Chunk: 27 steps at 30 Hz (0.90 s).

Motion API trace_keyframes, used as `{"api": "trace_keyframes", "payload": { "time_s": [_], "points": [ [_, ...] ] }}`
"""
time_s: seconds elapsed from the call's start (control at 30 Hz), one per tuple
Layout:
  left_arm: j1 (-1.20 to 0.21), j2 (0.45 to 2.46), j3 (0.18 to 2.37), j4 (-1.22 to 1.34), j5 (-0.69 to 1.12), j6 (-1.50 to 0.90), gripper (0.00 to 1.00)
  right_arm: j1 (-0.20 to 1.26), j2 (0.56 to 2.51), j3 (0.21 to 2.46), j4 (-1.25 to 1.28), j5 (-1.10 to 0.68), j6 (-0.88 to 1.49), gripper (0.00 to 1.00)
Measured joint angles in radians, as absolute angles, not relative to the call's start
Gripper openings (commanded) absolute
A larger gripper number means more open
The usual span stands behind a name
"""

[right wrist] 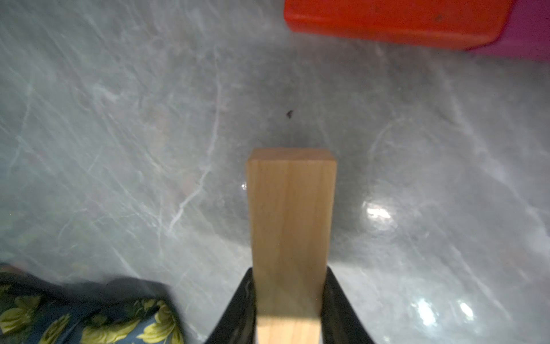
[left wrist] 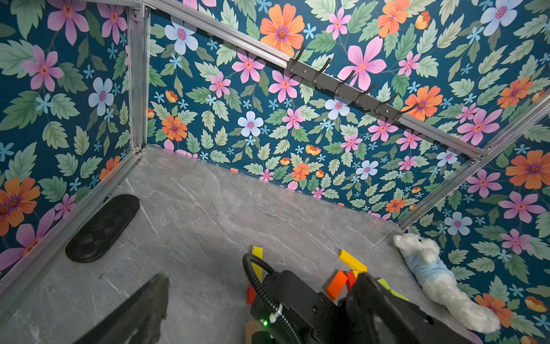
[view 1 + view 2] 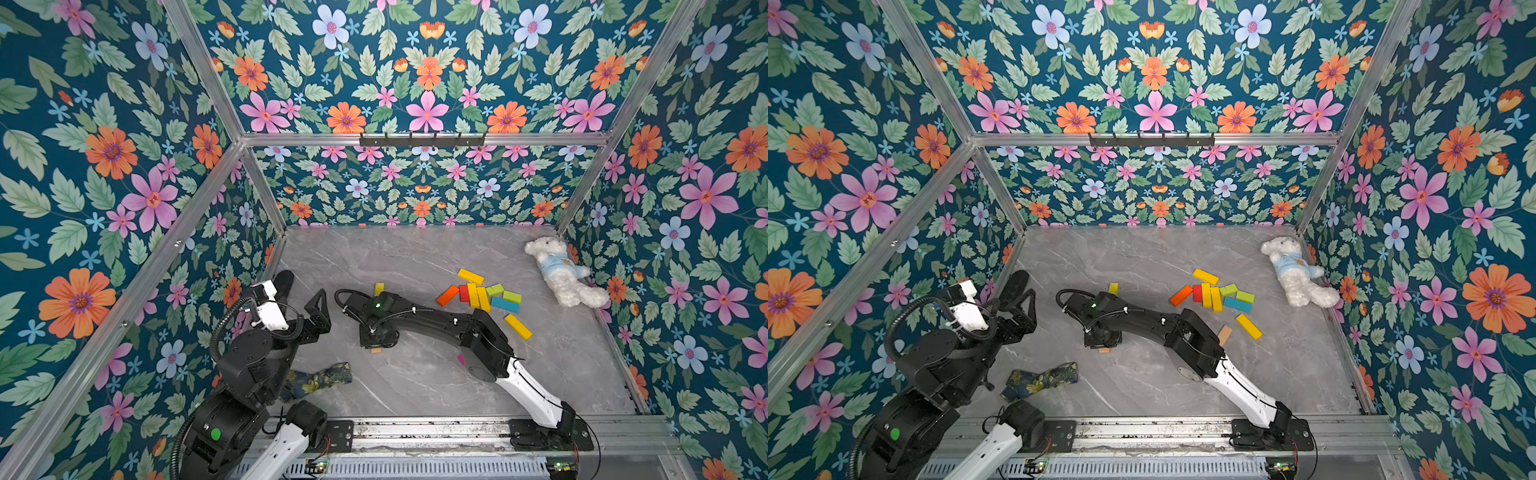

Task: Assemble the letter h with building blocks
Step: Assemble the building block at the center of the board.

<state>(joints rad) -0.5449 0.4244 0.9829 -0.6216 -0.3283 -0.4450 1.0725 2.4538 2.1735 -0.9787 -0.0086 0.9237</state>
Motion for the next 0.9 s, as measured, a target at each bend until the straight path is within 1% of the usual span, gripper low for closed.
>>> {"api": "trace_keyframes", "payload": {
  "time_s": [0.53,0.9],
  "points": [
    [-0.545,0.419,0.983,-0.622,-0.342,-0.439,0.99,1.043,2.520,2.279,-1.004,-0.003,0.965,0.34],
    [-0.545,0.416,0.983,-0.622,-0.344,-0.438,0.99,1.029,2.526,2.284,-1.027,0.008,0.965,0.36]
  ]
}}
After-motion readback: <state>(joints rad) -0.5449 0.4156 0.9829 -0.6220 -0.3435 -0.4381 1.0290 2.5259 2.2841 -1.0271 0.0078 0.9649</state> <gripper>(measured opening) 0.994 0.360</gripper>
